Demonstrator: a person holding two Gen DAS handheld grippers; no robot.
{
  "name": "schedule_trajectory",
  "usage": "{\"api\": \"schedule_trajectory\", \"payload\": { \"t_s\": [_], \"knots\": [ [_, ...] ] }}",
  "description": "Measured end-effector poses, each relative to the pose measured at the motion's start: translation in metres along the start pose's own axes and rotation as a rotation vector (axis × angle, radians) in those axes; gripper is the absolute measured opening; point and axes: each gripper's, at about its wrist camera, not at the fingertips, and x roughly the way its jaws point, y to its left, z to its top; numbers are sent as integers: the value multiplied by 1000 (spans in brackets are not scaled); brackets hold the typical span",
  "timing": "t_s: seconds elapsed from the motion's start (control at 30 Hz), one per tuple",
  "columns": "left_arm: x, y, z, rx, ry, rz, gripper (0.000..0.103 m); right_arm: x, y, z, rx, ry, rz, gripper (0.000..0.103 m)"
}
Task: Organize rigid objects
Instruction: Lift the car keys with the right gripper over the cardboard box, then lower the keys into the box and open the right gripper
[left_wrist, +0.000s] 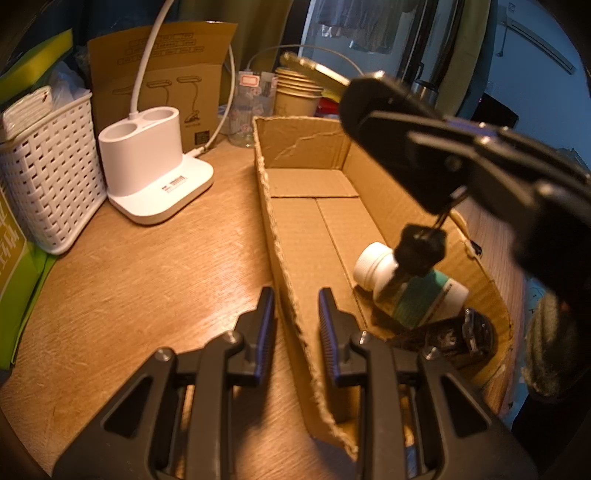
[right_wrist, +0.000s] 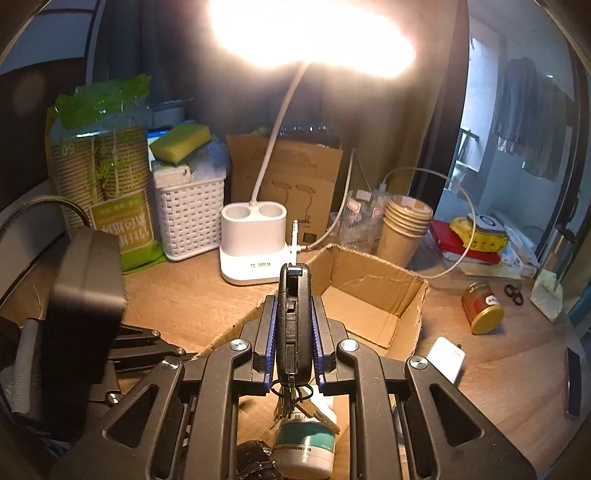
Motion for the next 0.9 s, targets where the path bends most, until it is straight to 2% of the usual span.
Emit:
{"api": "schedule_trajectory", "payload": {
  "t_s": [0.37,0.7,0.9],
  "knots": [
    [0,0,0,0,1,0,26,27,-1,-14,-1,106,4,18],
    [0,-3,0,4,-2,-3,26,35,3,-20,-26,153,5,18],
    [1,-2,1,1,0,-1,26,34,3,-19,-23,152,19,18]
  ]
}}
